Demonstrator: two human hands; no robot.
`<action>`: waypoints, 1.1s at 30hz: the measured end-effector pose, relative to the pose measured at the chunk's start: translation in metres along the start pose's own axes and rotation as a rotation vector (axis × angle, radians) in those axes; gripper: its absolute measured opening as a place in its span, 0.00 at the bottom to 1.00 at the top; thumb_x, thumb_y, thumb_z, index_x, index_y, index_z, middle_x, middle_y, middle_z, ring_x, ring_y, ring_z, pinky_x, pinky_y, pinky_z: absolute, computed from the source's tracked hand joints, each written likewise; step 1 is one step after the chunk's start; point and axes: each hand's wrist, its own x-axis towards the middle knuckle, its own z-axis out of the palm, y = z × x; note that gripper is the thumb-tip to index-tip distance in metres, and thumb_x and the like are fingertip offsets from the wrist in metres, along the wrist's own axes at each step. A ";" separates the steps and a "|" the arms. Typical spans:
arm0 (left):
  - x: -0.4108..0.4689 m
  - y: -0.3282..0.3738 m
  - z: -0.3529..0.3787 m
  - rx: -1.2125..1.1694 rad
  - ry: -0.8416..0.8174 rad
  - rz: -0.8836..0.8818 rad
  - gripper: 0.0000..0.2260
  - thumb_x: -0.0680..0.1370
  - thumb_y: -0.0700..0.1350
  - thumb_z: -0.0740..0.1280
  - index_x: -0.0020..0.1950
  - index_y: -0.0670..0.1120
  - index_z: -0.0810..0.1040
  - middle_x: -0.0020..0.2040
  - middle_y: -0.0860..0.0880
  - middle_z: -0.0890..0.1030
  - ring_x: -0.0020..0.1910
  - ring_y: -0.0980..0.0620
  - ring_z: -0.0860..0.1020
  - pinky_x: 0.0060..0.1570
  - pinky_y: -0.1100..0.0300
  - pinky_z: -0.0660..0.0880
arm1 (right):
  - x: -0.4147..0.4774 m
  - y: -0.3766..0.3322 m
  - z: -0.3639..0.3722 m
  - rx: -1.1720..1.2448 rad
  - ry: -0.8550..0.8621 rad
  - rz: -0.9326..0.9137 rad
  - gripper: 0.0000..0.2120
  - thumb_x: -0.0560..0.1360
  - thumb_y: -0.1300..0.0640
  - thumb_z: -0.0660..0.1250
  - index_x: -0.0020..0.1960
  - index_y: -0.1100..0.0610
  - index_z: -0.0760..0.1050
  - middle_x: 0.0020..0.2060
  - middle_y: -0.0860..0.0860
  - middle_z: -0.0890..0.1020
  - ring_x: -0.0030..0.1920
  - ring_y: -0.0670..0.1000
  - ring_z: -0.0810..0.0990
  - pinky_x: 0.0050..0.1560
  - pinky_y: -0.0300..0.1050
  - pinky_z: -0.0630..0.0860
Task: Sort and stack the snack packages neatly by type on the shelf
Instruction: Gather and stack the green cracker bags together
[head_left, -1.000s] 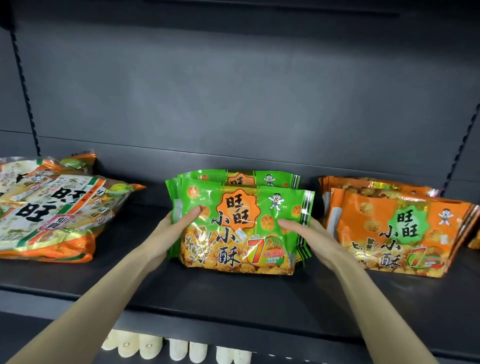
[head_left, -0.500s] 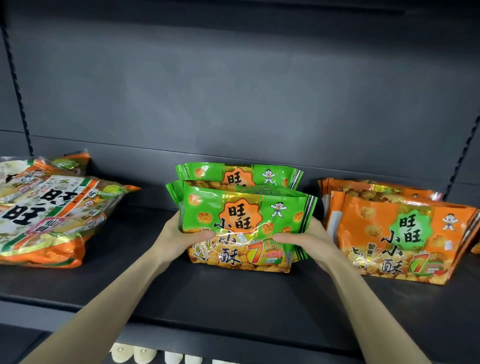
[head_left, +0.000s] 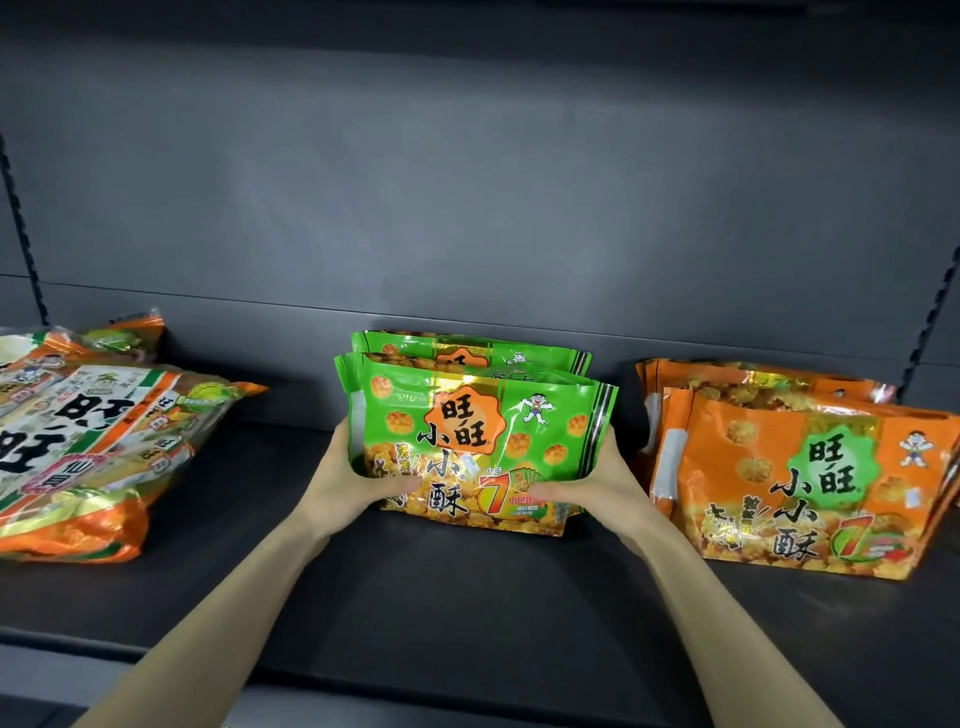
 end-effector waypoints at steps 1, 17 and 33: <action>0.000 0.000 0.000 0.019 -0.008 -0.010 0.37 0.60 0.37 0.80 0.63 0.50 0.67 0.55 0.53 0.80 0.53 0.57 0.79 0.50 0.60 0.77 | 0.000 0.000 0.001 -0.016 -0.029 -0.002 0.47 0.59 0.66 0.80 0.69 0.50 0.57 0.59 0.44 0.74 0.60 0.43 0.74 0.61 0.44 0.73; 0.039 0.004 -0.039 0.053 -0.134 -0.187 0.61 0.43 0.45 0.85 0.71 0.45 0.59 0.60 0.49 0.78 0.61 0.47 0.76 0.63 0.47 0.72 | 0.021 -0.008 0.011 -0.098 -0.024 0.112 0.61 0.56 0.66 0.81 0.74 0.53 0.43 0.60 0.42 0.67 0.64 0.46 0.68 0.64 0.45 0.69; 0.048 -0.007 -0.024 0.093 -0.443 -0.084 0.39 0.59 0.34 0.80 0.66 0.49 0.70 0.53 0.52 0.84 0.52 0.56 0.82 0.57 0.55 0.77 | 0.023 0.010 -0.001 0.014 0.038 0.177 0.45 0.53 0.67 0.81 0.65 0.51 0.67 0.56 0.49 0.81 0.57 0.49 0.80 0.54 0.45 0.77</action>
